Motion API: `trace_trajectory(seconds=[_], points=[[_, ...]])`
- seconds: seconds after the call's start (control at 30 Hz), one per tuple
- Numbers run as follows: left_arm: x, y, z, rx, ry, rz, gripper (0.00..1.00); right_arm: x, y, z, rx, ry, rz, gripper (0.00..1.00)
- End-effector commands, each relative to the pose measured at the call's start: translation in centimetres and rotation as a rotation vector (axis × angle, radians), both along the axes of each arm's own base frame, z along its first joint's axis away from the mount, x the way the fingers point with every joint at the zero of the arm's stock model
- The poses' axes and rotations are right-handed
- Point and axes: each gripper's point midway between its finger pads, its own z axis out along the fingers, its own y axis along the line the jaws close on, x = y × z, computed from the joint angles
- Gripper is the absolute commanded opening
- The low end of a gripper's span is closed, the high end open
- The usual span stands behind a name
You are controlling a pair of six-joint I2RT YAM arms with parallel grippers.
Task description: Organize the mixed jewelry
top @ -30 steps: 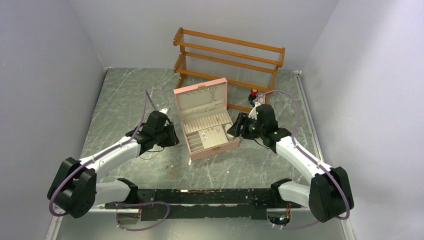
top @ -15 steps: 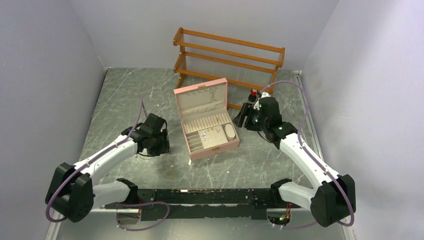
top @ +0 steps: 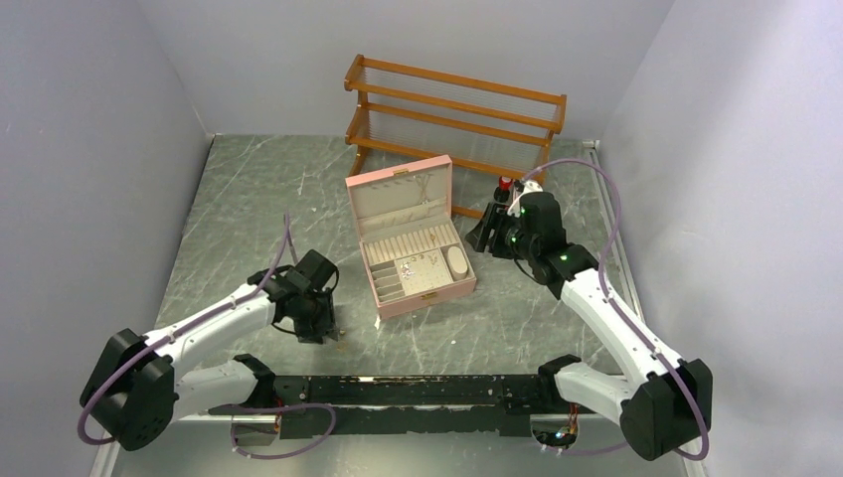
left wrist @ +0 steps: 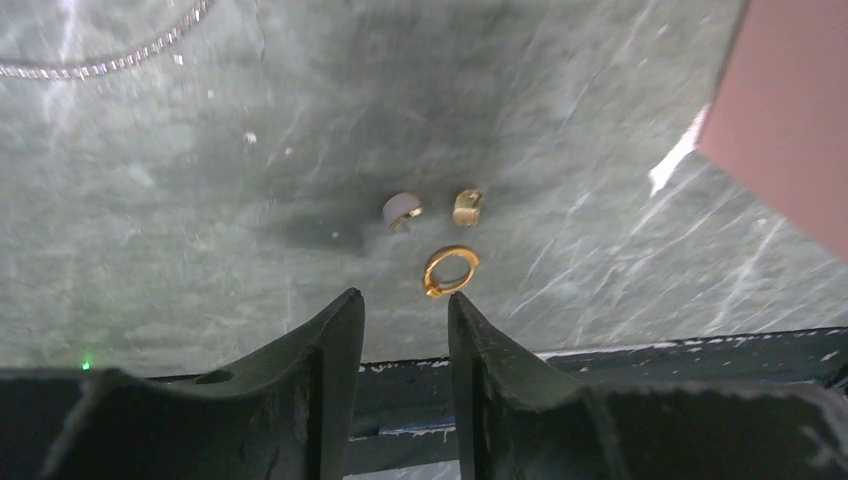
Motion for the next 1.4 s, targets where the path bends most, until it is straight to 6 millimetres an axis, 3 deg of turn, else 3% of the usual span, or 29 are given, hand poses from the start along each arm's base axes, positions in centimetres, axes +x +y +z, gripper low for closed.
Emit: trace_trajectory(seconds=[0.0,0.2,0.7,0.83,0.93,1.07,1.23,1.37], points=[[-2.2,-0.3,-0.8,-0.031,0.066,0.034,0.4,-0.8,-0.1,0.1,-0.003,-0.005,0.017,0.62],[-2.2,-1.0,-1.9,-0.032,0.078,0.029,0.34,-1.2,-0.1,0.4,0.003,-0.013,0.028,0.61],[-0.6,-3.8,-1.6,-0.137,-0.001,-0.05,0.17,-2.0,0.0,0.6,0.009,-0.016,0.045,0.58],[0.1,-3.0,-0.7,-0.089,-0.037,-0.023,0.16,-2.4,0.9,1.3,0.0,-0.027,0.081,0.56],[1.4,-2.1,1.5,-0.056,-0.119,0.032,0.16,-3.5,3.5,2.2,-0.03,-0.056,0.156,0.56],[3.9,-1.4,6.3,-0.087,-0.298,0.145,0.18,-6.7,9.1,2.8,-0.091,-0.123,0.312,0.57],[5.9,2.7,10.4,-0.001,-0.49,0.348,0.21,-12.0,15.8,1.7,-0.066,-0.182,0.516,0.57],[7.1,5.2,14.7,0.026,-0.646,0.44,0.27,-16.7,20.2,-0.5,-0.069,-0.16,0.651,0.57]])
